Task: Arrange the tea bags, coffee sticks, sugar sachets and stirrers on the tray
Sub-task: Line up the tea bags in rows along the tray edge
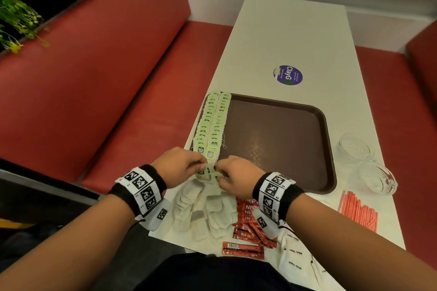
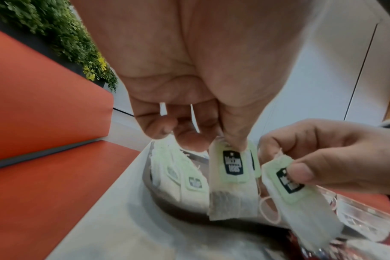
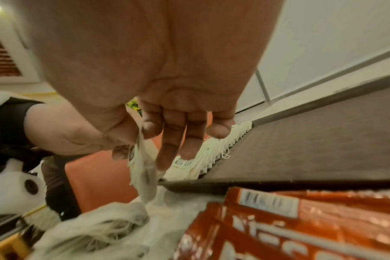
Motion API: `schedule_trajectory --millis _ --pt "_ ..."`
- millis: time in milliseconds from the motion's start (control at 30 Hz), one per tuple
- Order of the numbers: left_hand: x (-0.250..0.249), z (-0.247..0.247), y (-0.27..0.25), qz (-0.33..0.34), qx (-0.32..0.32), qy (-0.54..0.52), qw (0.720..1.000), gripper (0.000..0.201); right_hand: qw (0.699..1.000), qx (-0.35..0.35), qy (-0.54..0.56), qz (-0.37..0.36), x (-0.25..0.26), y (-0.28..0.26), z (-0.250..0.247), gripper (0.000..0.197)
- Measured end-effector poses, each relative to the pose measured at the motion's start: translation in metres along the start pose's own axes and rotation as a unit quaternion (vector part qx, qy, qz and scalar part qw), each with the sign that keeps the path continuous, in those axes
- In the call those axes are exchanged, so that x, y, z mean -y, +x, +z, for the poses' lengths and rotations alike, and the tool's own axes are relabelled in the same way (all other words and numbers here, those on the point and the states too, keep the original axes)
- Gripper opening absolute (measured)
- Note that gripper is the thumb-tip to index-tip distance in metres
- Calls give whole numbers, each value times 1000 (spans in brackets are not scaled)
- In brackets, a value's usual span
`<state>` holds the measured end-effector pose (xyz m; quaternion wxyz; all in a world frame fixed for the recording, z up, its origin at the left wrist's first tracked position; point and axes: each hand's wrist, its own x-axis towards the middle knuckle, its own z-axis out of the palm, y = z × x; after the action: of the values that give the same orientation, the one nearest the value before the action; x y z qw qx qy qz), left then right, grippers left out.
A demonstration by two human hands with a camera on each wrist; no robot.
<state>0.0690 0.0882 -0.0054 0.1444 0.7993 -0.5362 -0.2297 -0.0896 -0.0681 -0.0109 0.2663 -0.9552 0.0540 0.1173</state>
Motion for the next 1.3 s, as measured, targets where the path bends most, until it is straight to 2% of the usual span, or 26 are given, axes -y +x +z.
schedule_trajectory --millis 100,267,433,600,733,800,900,1000,1067,1233,1300 --pt "-6 -9 5 17 -15 -21 1000 14 994 -34 90 51 -6 -5 -9 20" --pt "-24 -17 18 40 -24 -30 998 15 978 -81 168 96 -16 -8 -18 15" --pt "-38 -15 36 67 -14 -34 997 16 976 -99 178 83 -19 -13 -27 45" --pt "-46 -9 53 79 -44 -36 995 14 963 -119 226 90 -28 -15 -34 35" --pt "-51 -6 63 82 -74 -86 990 15 961 -165 194 105 -38 -15 -36 28" --pt "-55 -5 68 73 -91 -117 986 13 954 -191 197 120 -43 -15 -37 26" --pt "-56 0 75 23 -87 -161 983 21 939 -217 224 142 -51 -17 -40 22" --pt "-52 5 84 -14 -74 -187 979 11 930 -234 232 160 -59 -18 -40 19" --pt "-51 1 94 -22 -89 -191 977 8 921 -251 240 178 -67 -17 -40 14" --pt "-40 -29 137 -45 -125 -114 985 4 915 -257 228 210 -85 -21 -47 11" --pt "-30 -35 165 -55 -121 -59 989 12 919 -245 225 211 -89 -23 -50 13"
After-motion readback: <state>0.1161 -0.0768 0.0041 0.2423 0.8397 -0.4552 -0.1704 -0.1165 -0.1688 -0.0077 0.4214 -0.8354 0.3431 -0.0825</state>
